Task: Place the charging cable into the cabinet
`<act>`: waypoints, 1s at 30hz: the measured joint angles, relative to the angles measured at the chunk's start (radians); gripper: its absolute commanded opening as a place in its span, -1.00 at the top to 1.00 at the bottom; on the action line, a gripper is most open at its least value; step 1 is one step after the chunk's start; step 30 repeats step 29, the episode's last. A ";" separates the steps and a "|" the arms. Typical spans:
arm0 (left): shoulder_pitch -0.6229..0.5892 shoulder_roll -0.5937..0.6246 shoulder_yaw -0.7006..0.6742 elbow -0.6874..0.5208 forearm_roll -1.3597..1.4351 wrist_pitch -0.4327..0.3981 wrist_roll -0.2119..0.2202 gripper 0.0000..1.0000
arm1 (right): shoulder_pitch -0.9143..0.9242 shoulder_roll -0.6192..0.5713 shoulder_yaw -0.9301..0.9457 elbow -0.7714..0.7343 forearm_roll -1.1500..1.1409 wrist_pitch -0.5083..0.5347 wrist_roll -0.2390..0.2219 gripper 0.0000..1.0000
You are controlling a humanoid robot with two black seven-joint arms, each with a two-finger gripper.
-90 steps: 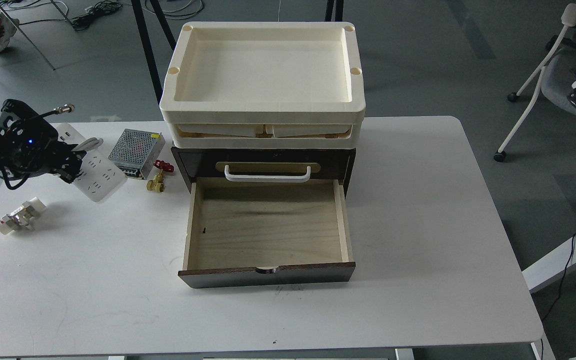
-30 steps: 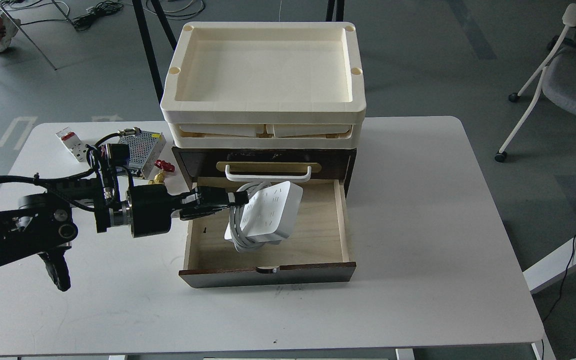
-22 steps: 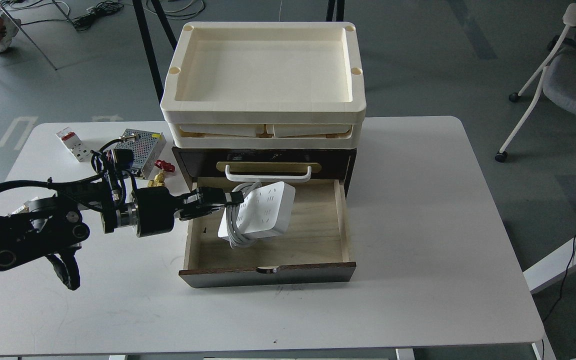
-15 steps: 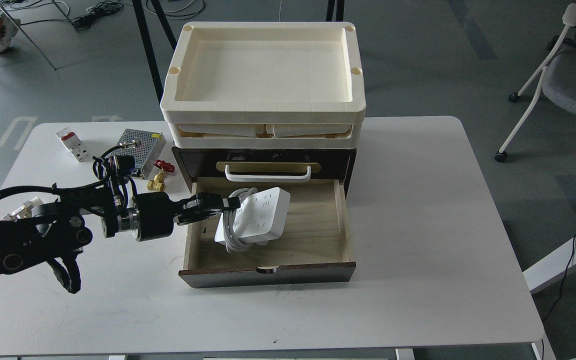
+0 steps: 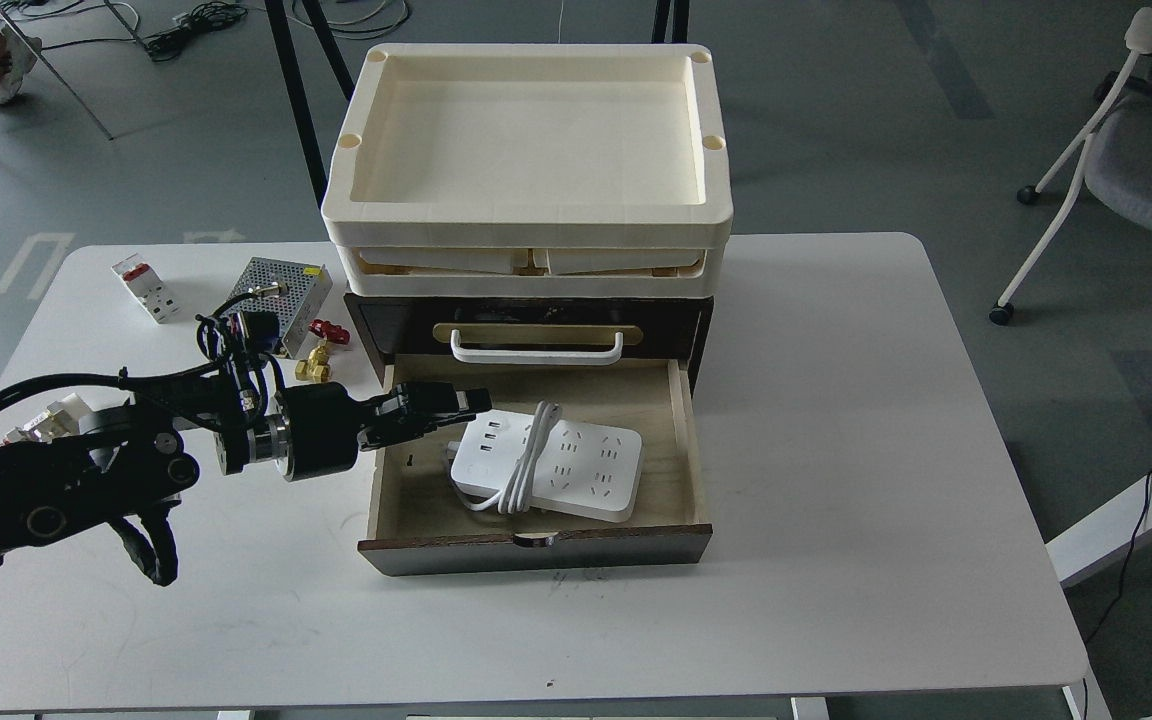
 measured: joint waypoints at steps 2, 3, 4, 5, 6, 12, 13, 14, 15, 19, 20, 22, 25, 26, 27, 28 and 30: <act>0.009 0.005 -0.017 -0.001 -0.010 0.000 0.000 -0.61 | -0.002 0.000 0.001 0.000 0.000 0.000 0.000 -0.99; 0.014 0.009 -0.031 -0.002 -0.014 -0.002 0.000 -0.61 | -0.003 -0.001 0.002 0.001 0.000 0.000 0.000 -0.99; 0.022 0.013 -0.049 -0.002 -0.020 -0.005 0.000 -0.62 | -0.004 -0.004 0.002 0.002 0.000 0.000 0.000 -0.99; 0.032 0.018 -0.067 -0.003 -0.028 -0.008 0.000 -0.62 | -0.004 -0.008 0.004 0.003 0.000 0.000 0.000 -0.99; 0.045 0.030 -0.092 -0.005 -0.042 -0.012 0.000 -0.62 | -0.004 -0.009 0.006 0.003 0.000 0.000 0.000 -0.99; 0.132 0.184 -0.250 -0.027 -0.155 -0.144 0.000 -0.76 | -0.004 -0.012 0.026 0.006 0.000 0.000 0.000 -0.99; 0.150 0.212 -0.270 -0.025 -0.193 -0.167 0.000 -0.79 | -0.004 -0.014 0.031 0.007 0.000 0.000 0.000 -0.99; 0.164 0.236 -0.286 -0.022 -0.230 -0.180 0.000 -0.81 | -0.004 -0.015 0.036 0.010 0.000 0.000 0.000 -0.99; 0.177 0.266 -0.305 -0.018 -0.279 -0.188 0.000 -0.84 | -0.004 -0.015 0.041 0.014 0.000 0.000 0.000 -0.99; 0.192 0.345 -0.372 0.027 -0.491 -0.195 0.000 -0.87 | 0.000 -0.010 0.066 0.059 0.000 0.000 -0.001 -0.99; 0.192 0.351 -0.398 0.053 -0.552 -0.196 0.000 -0.87 | 0.003 -0.008 0.069 0.081 0.000 0.000 -0.001 -0.99; 0.192 0.355 -0.468 0.114 -0.658 -0.196 0.000 -0.91 | 0.005 -0.004 0.072 0.133 -0.001 0.000 -0.001 -0.99; 0.186 0.348 -0.593 0.223 -0.769 -0.195 0.000 -0.95 | 0.009 0.006 0.071 0.229 -0.003 0.000 -0.001 -1.00; 0.184 0.337 -0.626 0.256 -0.788 -0.195 0.000 -0.96 | 0.010 0.013 0.068 0.256 -0.005 0.000 -0.001 -0.99; 0.181 0.322 -0.648 0.279 -0.798 -0.195 0.000 -0.97 | 0.011 0.022 0.063 0.275 -0.006 0.000 -0.001 -0.99; 0.174 0.298 -0.667 0.298 -0.805 -0.195 0.000 -0.97 | 0.012 0.035 0.060 0.287 -0.008 0.000 -0.001 -0.99; 0.167 0.273 -0.679 0.309 -0.808 -0.195 0.000 -0.97 | 0.013 0.046 0.059 0.294 -0.008 0.000 -0.001 -0.99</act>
